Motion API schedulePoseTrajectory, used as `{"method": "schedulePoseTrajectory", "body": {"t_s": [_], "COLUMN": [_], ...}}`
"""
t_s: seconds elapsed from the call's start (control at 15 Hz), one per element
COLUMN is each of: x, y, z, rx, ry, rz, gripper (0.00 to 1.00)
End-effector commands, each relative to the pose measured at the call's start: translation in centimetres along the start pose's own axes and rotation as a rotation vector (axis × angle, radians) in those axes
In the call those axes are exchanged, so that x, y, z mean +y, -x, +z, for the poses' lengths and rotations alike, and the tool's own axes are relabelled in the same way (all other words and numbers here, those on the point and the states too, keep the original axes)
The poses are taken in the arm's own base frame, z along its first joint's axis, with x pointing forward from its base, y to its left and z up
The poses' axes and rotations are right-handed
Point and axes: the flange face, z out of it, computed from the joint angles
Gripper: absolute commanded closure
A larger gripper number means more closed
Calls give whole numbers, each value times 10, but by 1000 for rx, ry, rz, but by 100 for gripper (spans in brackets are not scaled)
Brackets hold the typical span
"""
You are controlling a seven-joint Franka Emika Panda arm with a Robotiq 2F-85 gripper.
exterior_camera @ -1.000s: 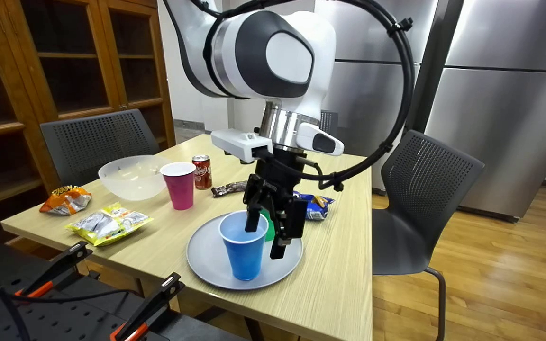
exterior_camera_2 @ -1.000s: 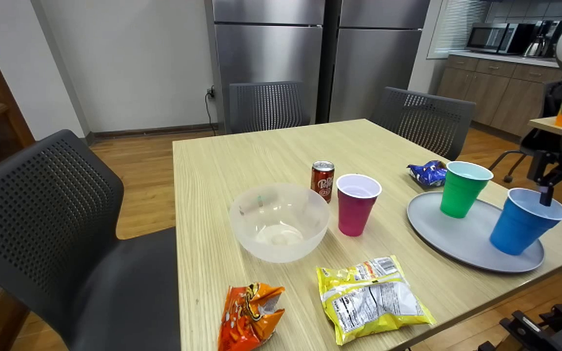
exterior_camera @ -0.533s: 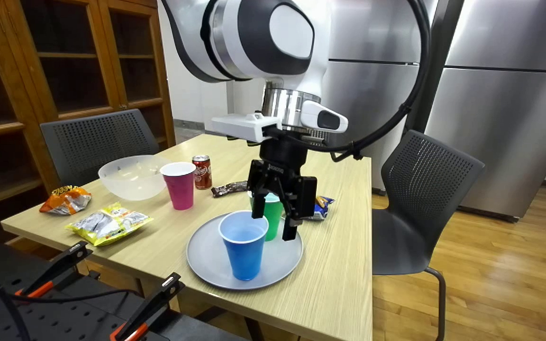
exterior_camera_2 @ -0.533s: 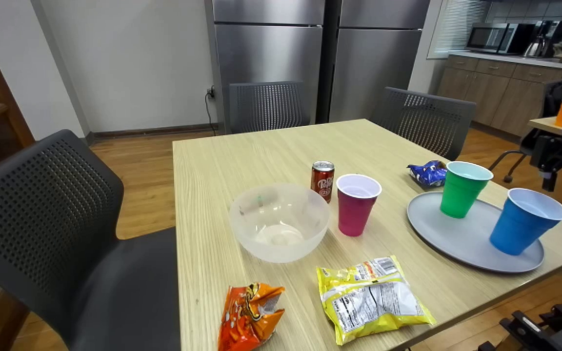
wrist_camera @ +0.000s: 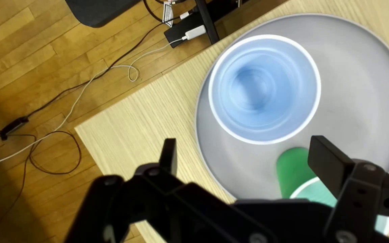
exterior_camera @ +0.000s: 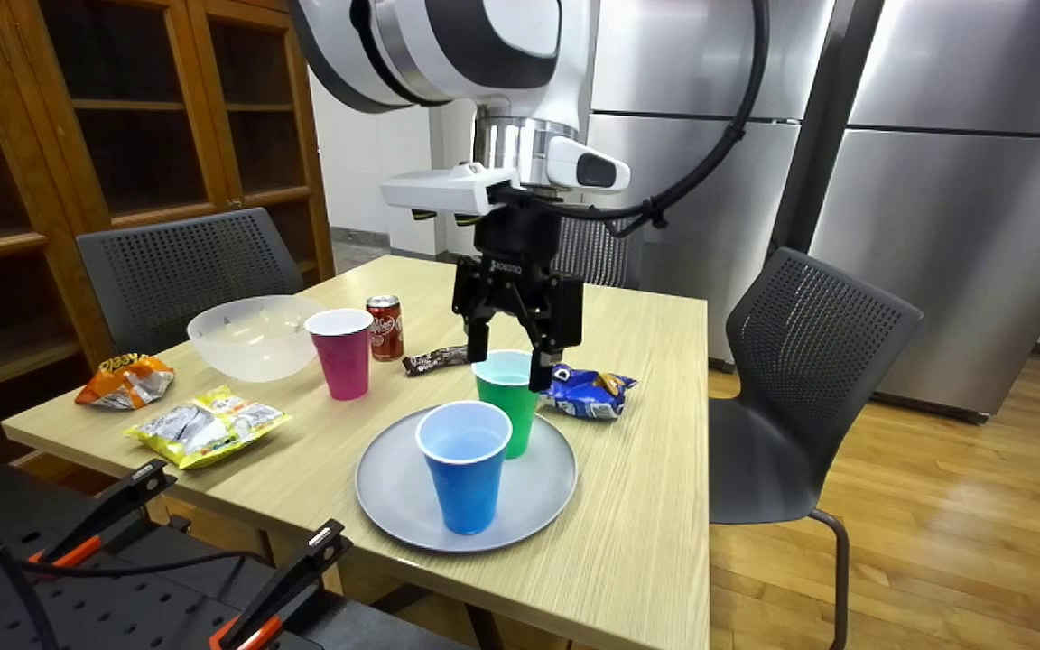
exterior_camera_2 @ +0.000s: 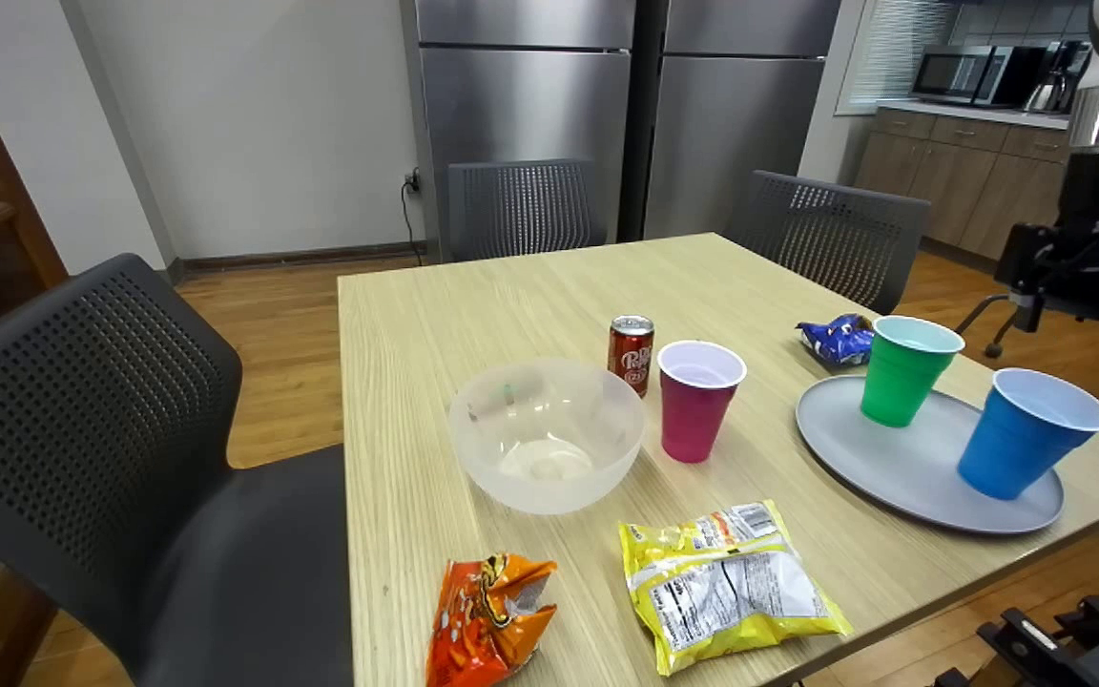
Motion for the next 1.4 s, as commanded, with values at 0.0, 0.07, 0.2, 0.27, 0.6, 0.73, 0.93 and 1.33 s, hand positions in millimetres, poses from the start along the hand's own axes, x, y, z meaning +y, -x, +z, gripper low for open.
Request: {"method": "schedulePoseTrajectory", "body": {"t_s": [0.0,0.07,0.2,0.27,0.6,0.73,0.93,1.33], "x": [-29,-39,-58,-69,-117,-138,-171,-232], "y": [4,4,6,8,19,25,36,61], "z": [-24,-28,-34,-37,-48,-51,-56,-58], "rx": [32,41,57,64,96,105,116,129], "ry": [-5,-5,-5,-3,2,10,23,50], "rz": [-88,-109,-153,-177,-287,-332,-400,-536], "gripper": [0,0,0,0,0,0,0,0]}}
